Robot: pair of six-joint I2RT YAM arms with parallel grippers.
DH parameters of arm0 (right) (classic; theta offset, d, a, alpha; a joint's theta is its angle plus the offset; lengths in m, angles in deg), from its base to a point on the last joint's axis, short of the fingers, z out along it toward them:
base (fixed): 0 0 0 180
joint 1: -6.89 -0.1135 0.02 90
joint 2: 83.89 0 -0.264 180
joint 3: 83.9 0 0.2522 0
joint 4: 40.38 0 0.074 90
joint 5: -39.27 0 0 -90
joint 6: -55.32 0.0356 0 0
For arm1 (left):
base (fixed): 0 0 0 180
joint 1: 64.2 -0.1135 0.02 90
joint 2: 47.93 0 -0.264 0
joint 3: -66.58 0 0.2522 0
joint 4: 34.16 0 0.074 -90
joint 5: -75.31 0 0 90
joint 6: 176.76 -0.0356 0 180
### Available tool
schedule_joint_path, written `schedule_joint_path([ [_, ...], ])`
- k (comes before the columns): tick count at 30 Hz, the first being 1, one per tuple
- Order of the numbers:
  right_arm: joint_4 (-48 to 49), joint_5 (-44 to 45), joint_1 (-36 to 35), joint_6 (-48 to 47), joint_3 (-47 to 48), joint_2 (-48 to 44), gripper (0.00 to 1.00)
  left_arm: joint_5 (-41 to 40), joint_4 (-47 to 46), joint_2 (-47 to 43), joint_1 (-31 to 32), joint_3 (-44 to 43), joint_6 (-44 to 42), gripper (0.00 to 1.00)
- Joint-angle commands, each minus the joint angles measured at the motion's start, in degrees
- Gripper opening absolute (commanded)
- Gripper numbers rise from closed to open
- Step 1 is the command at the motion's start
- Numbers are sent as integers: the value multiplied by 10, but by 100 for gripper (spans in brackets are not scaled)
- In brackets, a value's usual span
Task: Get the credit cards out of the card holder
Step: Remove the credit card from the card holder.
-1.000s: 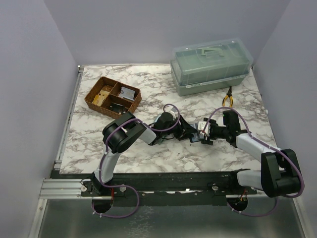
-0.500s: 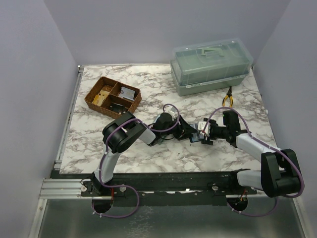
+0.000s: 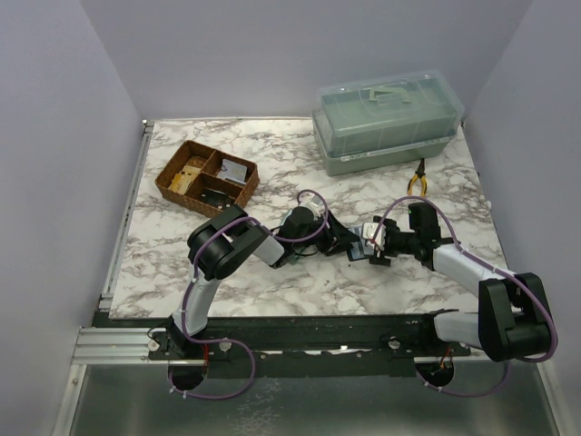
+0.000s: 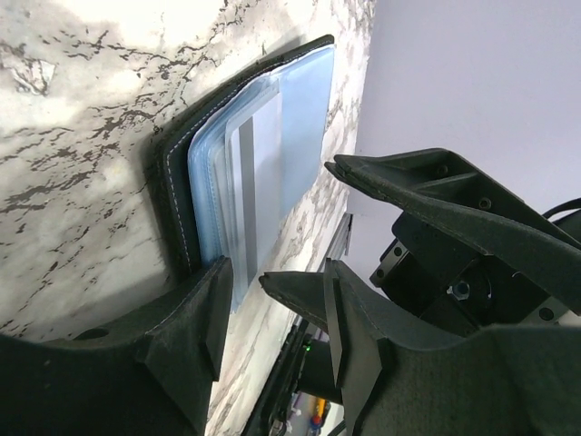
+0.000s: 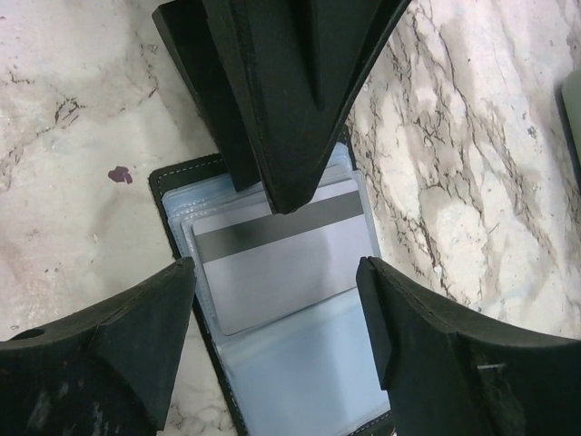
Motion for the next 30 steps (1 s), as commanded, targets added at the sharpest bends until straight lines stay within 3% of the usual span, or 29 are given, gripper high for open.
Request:
schedule_joint_path([
  [1,-33,-9,0,-10,12,-1,81,6,-15,-7,-3,4,-12,51],
  [9,-9,14,0,-7,6,25,84,7,-18,-5,-3,2,-11,50],
  [15,16,32,0,14,7,29,78,8,-19,-4,-3,2,-13,50],
  [22,-38,-21,0,8,23,6,81,9,-21,-11,-3,1,-17,50],
  [30,-72,-31,5,16,60,50,83,5,-19,-32,-4,3,-23,50],
])
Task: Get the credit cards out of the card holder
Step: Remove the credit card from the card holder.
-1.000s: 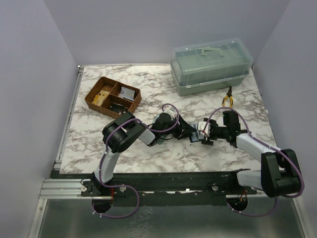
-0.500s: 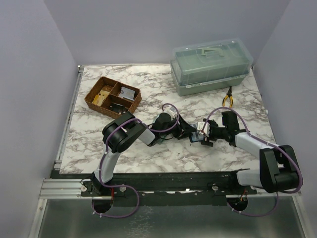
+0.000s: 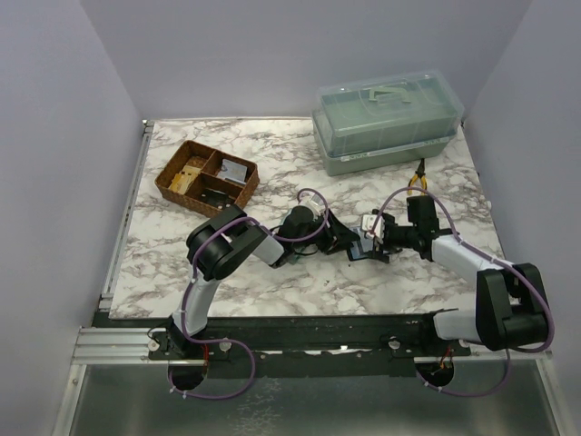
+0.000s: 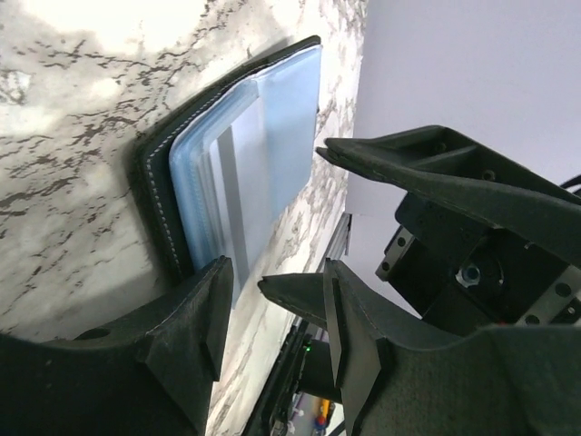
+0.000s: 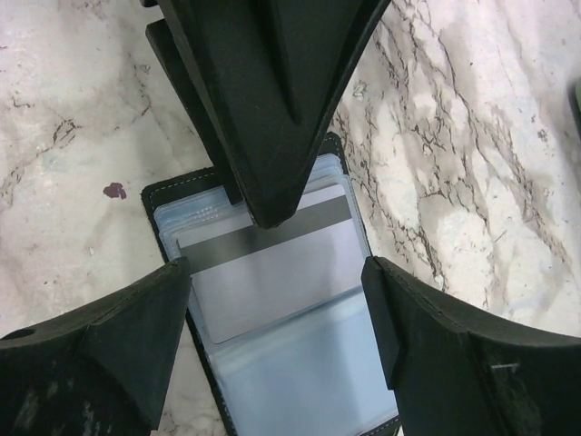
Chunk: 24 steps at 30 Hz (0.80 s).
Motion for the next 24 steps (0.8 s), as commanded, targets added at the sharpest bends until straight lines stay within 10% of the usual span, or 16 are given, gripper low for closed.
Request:
schedule_joint_path([
  [1,-36,-17,3,1,23,28,83,5,-14,-30,-3,2,-14,50],
  [24,-22,-1,3,40,35,41,81,7,-6,16,-5,-22,-24,49],
])
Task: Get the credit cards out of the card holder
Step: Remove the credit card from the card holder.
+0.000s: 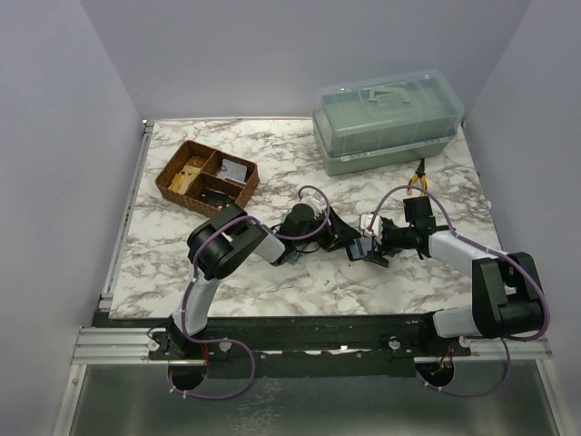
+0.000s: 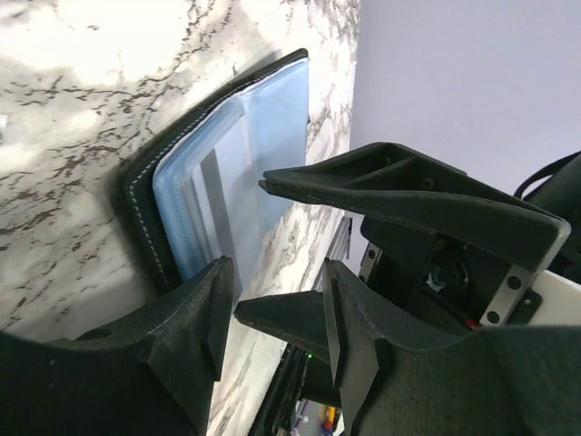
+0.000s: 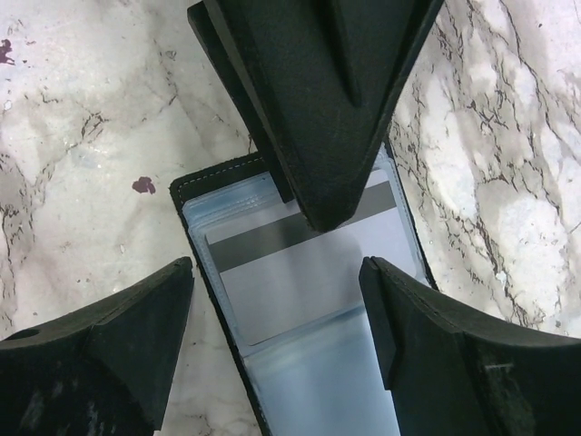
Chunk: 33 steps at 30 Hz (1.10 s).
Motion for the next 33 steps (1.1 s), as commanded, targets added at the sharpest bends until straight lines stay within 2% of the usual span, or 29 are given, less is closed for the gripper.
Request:
schedule_joint_path([
  [1,16,6,3,24,16,-4,81,5,-5,19,-5,-6,-11,49],
  [24,73,78,4,65,12,20,77,1,0,40,-8,-1,-10,48],
  [33,81,82,4,78,11,18,70,3,1,6,-12,-10,-16,48],
])
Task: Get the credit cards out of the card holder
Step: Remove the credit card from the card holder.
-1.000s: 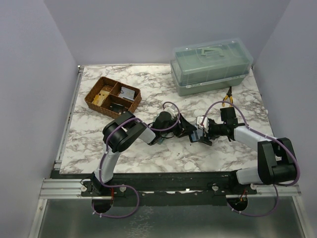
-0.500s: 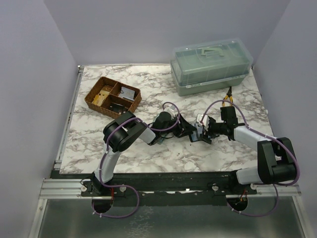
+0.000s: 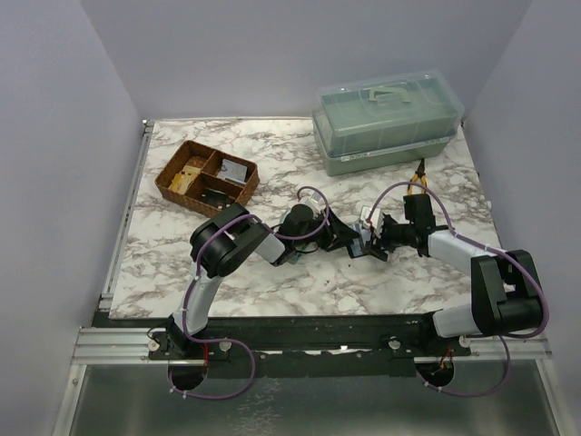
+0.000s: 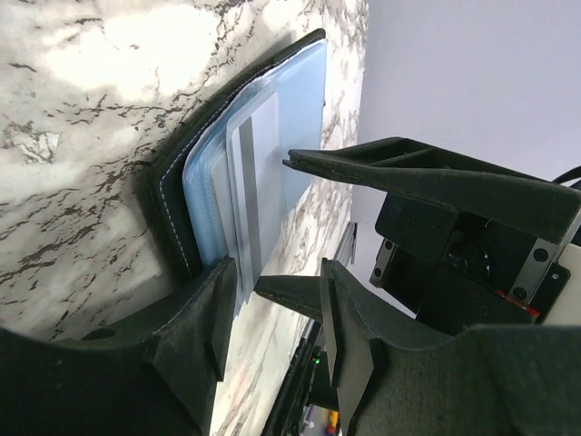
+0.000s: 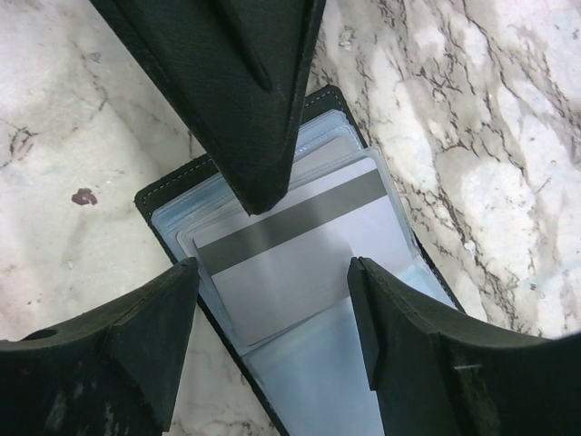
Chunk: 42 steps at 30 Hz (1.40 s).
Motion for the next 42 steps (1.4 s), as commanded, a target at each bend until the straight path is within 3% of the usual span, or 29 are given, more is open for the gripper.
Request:
schedule_joint_path([
  [1,27,38,3,3,12,9,69,1,14,-21,-6,-8,-15,48],
  [10,27,37,3,5,12,14,65,-6,42,-43,-42,-33,-32,50],
  [20,24,35,3,5,12,17,64,31,235,-8,-68,-165,-167,51],
  [30,21,33,3,4,14,19,64,62,295,45,-68,-232,-192,47],
  [42,19,32,3,3,14,19,64,93,298,73,-67,-251,-193,39],
])
